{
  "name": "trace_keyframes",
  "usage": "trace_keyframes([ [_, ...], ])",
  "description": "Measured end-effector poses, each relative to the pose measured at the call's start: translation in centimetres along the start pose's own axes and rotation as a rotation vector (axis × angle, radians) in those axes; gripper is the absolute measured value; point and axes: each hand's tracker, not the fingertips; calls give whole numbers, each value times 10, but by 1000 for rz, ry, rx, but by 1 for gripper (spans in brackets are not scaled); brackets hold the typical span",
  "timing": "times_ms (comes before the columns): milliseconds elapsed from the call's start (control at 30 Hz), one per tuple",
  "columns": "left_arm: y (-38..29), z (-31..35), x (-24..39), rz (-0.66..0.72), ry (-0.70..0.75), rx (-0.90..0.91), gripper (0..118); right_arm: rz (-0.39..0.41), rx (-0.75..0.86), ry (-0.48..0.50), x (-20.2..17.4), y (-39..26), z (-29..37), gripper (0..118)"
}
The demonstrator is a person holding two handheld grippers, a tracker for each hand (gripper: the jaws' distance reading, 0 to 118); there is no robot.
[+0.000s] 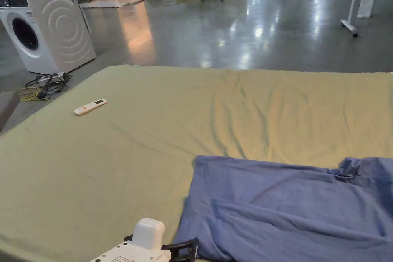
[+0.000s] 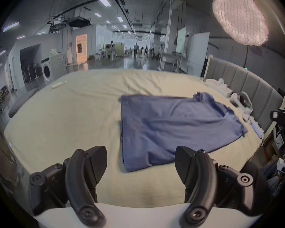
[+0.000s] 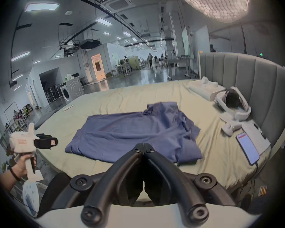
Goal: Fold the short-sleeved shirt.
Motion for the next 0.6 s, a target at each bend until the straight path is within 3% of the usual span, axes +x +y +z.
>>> trace_keyframes([
  [67, -9, -25, -12, 58, -57, -44, 90, 5, -22, -12, 1, -1, -3, 0],
  [233, -15, -59, -21, 36, -18, -106, 87, 8, -76, -21, 4, -4, -10, 0],
  [367, -17, -66, -15, 7, 18, -133, 70, 5, -89, -25, 4, -4, -10, 0],
  [467, -14, -60, -10, -36, 38, -132, 33, 27, -92, -30, 4, -6, -8, 0],
  [600, -8, -70, -2, -96, 61, -172, 27, 36, -99, -99, 18, -9, -12, 0],
])
